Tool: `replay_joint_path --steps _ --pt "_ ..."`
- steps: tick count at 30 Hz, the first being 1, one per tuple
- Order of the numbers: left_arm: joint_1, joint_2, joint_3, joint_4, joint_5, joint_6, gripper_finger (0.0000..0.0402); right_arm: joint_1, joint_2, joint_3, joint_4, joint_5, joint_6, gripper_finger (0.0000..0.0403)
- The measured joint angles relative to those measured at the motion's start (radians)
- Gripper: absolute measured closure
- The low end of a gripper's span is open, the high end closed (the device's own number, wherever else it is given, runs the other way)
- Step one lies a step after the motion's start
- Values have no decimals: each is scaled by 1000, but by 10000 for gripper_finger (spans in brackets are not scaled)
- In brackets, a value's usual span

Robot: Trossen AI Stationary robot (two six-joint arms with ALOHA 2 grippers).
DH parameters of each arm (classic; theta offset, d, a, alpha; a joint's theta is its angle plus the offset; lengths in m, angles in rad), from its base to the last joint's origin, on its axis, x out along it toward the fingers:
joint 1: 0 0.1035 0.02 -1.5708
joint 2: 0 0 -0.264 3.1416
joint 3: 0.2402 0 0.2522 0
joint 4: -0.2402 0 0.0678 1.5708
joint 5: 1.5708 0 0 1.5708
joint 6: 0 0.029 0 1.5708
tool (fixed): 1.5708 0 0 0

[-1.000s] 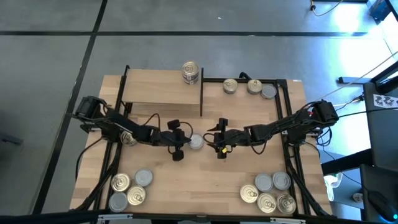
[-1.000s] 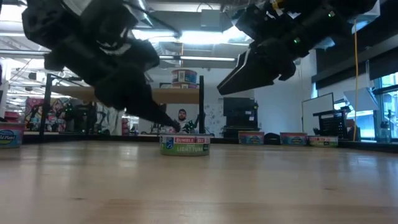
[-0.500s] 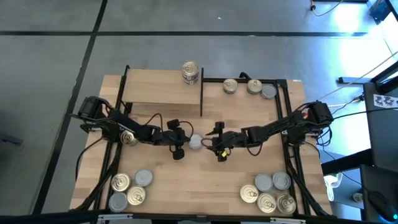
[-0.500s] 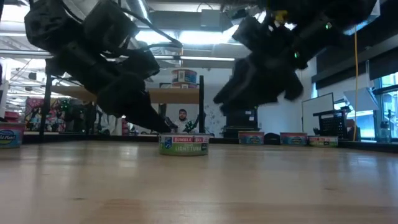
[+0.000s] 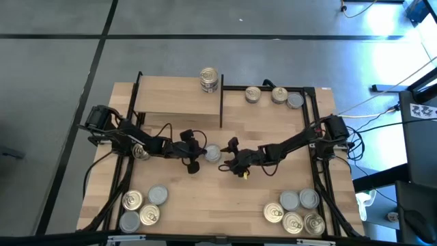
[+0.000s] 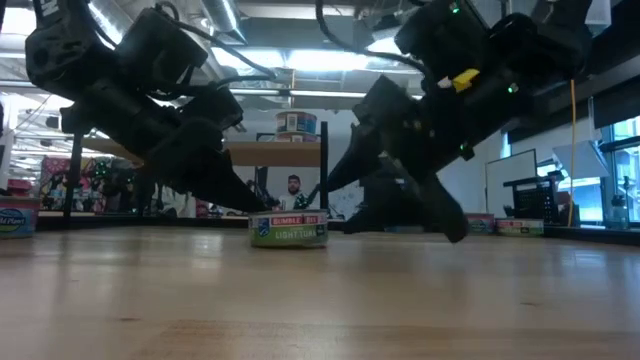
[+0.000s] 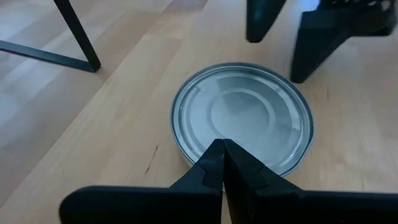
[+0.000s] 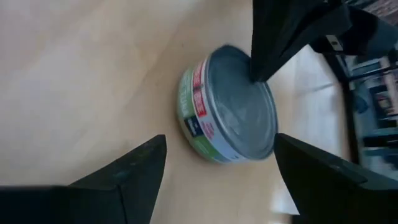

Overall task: Stack canned seafood by type on shelf
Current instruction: Put the green tuna can on the shelf

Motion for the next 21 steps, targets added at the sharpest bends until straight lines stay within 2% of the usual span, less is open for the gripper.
replay_joint_path --steps 11,15,21 --pt "0 2 -1 3 0 -10 400 0 86 94 -50 41 -256 107" --pt "0 2 -2 4 1 -10 400 -8 110 144 -153 40 -284 107" --pt "0 2 -2 4 1 -11 400 -37 134 182 -178 28 -308 107"
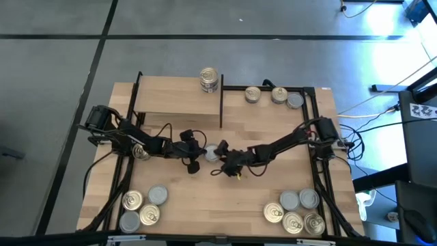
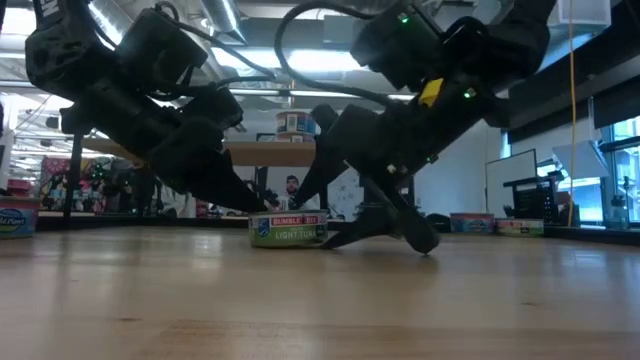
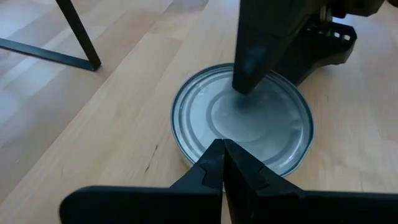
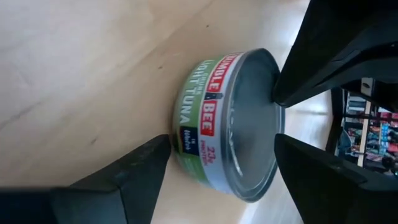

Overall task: Stack canned seafood by type on shelf
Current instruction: Put the green tuna can on the shelf

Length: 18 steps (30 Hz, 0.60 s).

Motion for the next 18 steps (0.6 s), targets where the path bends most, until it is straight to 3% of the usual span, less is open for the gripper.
replay_joint_path --steps 4,13,18 --pt "0 1 0 1 1 0 400 -20 26 11 -7 -29 -6 107" --pt "1 0 -3 3 -15 -3 400 -21 66 19 86 15 -63 107" --pt "1 0 -2 3 -15 -4 400 -21 66 18 86 19 -33 155"
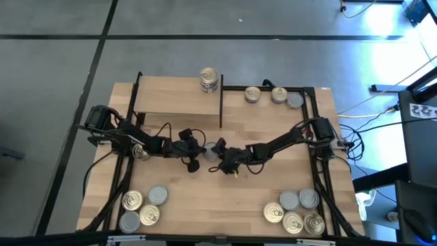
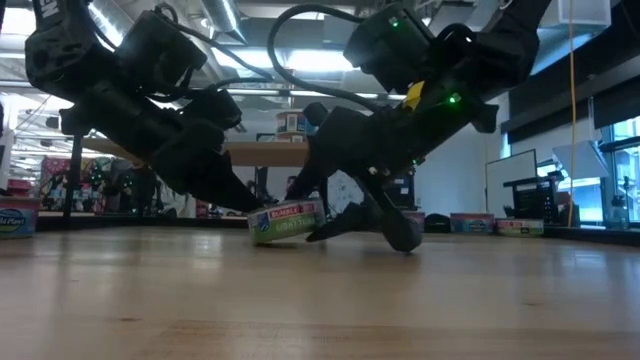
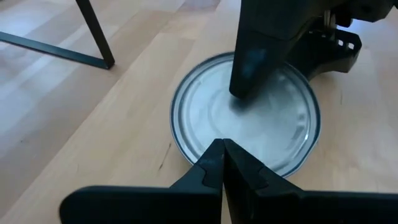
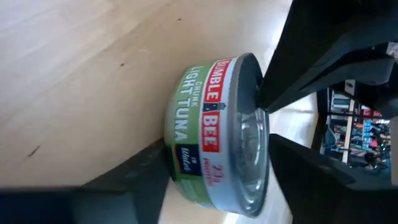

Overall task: Stack canned seafood by type on shelf
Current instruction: Put the green tuna can on the shelf

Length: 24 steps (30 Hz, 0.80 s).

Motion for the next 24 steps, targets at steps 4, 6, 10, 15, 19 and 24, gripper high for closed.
replay_joint_path --steps 4,6,10,15,19,24 --pt "1 0 1 3 -1 0 400 -2 3 0 20 17 70 240" --pt "2 0 1 13 -11 0 400 -2 3 0 24 30 90 266" --pt "2 -5 -1 28 -11 0 400 -1 0 0 18 27 117 266" --pt "0 -22 -1 28 -12 0 400 12 -25 -1 9 30 188 266" --pt "-2 -60 -1 13 15 5 390 33 -65 -2 -30 38 231 266" --pt "-13 -113 0 16 0 55 322 59 -139 -6 -173 42 350 266"
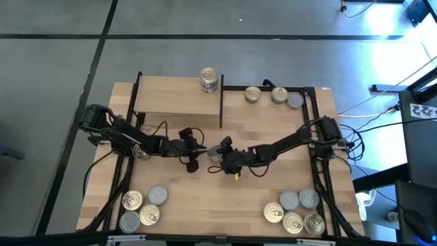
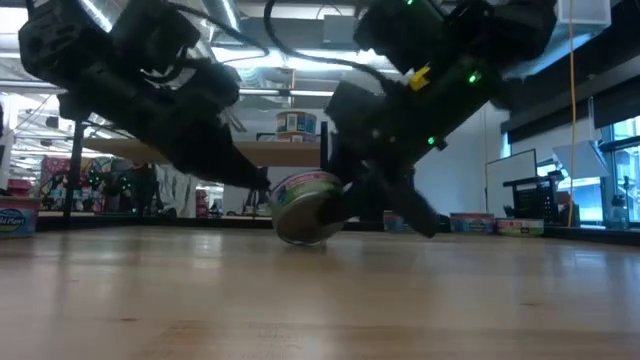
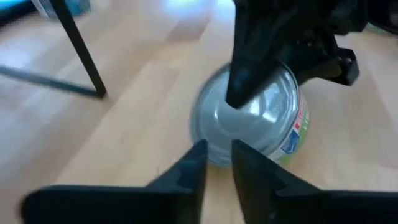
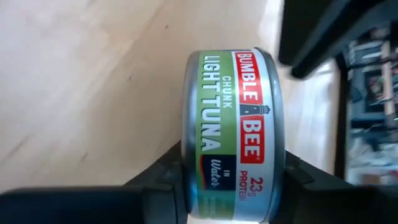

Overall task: Stack canned seafood by type on shelf
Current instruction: Put the green tuna can on the shelf

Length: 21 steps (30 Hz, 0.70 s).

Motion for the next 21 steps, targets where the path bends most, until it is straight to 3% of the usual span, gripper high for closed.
replay_joint_path --steps 6,11,15,21 --pt "-25 -37 6 -11 -7 89 210 14 -53 0 -143 4 156 266" --pt "-33 -38 23 -14 29 151 139 14 -90 -24 -153 5 262 266" --pt "-38 -36 30 -3 31 217 116 14 -127 -66 -103 8 314 266" --pt "-42 -30 64 -16 20 266 119 13 -163 -112 3 -43 357 266"
